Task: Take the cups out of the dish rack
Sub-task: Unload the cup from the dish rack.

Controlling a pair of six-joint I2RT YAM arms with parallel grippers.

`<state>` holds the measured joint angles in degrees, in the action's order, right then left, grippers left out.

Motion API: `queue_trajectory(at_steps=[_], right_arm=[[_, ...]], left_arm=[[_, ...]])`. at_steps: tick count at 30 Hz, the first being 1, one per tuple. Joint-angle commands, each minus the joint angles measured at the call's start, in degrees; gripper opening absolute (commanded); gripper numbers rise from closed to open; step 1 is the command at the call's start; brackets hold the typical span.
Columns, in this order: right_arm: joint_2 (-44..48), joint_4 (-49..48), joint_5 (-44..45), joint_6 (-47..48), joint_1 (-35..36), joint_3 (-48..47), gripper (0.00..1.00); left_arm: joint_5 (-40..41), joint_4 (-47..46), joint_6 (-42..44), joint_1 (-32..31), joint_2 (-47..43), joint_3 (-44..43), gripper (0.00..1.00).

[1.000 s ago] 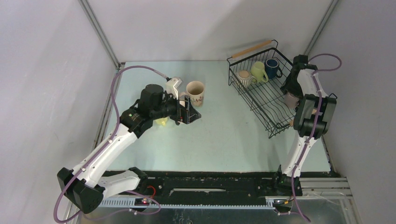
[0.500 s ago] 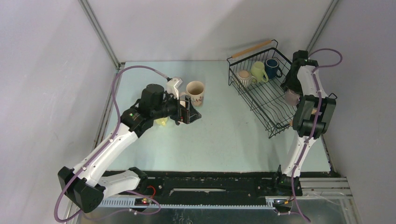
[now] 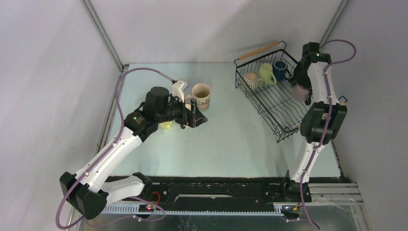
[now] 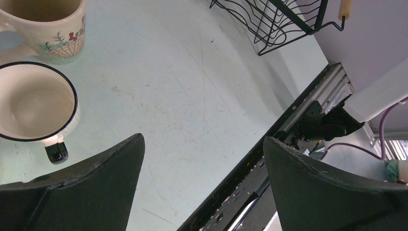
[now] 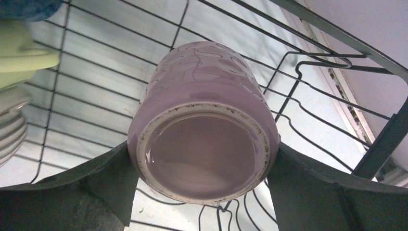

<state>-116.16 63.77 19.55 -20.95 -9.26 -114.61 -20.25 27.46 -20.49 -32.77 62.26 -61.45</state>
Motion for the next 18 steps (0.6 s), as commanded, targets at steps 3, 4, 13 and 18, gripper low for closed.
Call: queue_trajectory(at_steps=[3,4,13,18], right_arm=[[8.8,2.8,-2.8,0.8,1.7,-4.6,0.16],[9.5,3.0,-3.7,0.7,1.8,-4.6,0.16],[16.3,5.0,-8.2,1.2,6.8,-4.0,0.14],[21.5,3.4,-12.6,0.6,10.5,-0.1,0.13]], left_arm=[[-0.6,-2.1,0.4,-0.4,0.0,1.2,1.0],[-0.4,-2.1,0.4,-0.3,0.0,1.2,1.0],[0.5,-3.6,-1.9,-0.4,-0.1,1.1,1.0],[1.0,-5.6,-4.6,-0.3,-0.1,0.7,1.0]])
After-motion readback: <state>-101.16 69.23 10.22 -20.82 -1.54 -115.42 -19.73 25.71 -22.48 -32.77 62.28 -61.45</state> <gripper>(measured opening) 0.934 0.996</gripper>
